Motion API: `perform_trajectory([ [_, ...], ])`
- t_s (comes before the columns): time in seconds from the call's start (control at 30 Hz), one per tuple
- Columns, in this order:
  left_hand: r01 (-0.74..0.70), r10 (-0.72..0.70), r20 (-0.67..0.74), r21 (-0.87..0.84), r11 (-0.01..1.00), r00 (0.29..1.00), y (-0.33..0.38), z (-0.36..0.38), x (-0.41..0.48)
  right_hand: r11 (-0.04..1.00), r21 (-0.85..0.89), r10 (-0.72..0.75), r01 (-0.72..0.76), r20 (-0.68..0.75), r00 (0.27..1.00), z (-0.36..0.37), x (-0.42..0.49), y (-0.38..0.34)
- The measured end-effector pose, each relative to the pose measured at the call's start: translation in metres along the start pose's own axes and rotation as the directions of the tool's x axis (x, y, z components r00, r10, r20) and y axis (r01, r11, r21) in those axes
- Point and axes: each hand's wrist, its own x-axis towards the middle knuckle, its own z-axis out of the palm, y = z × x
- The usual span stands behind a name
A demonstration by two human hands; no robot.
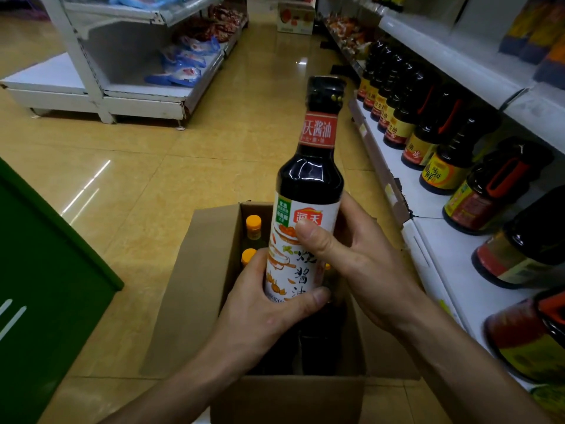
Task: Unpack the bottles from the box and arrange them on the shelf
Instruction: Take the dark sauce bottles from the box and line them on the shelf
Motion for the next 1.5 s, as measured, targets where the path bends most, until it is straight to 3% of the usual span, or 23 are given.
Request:
perform_trajectory([
  [0.17,0.007,-0.007,0.009,-0.019,1.000,1.000,0.034,0.001,0.011,0.996,0.084,0.024,-0.020,-0.048,0.999,-0.001,0.015,-0.024],
  [0.37,0.029,-0.029,-0.007,-0.015,0.999,1.000,0.117,-0.002,0.012,0.984,0.171,0.073,-0.057,-0.086,0.994,-0.005,0.030,-0.103],
  [1.17,-0.017,0.018,0.019,-0.081,0.997,1.000,0.663,-0.015,-0.045,0.999,0.034,-0.024,0.027,-0.073,0.997,-0.021,0.076,-0.641],
  [1.5,-0.040,0.046,0.059,-0.099,0.994,0.997,0.794,0.018,-0.058,0.995,-0.034,-0.096,0.094,-0.084,0.992,-0.057,0.063,-0.774],
])
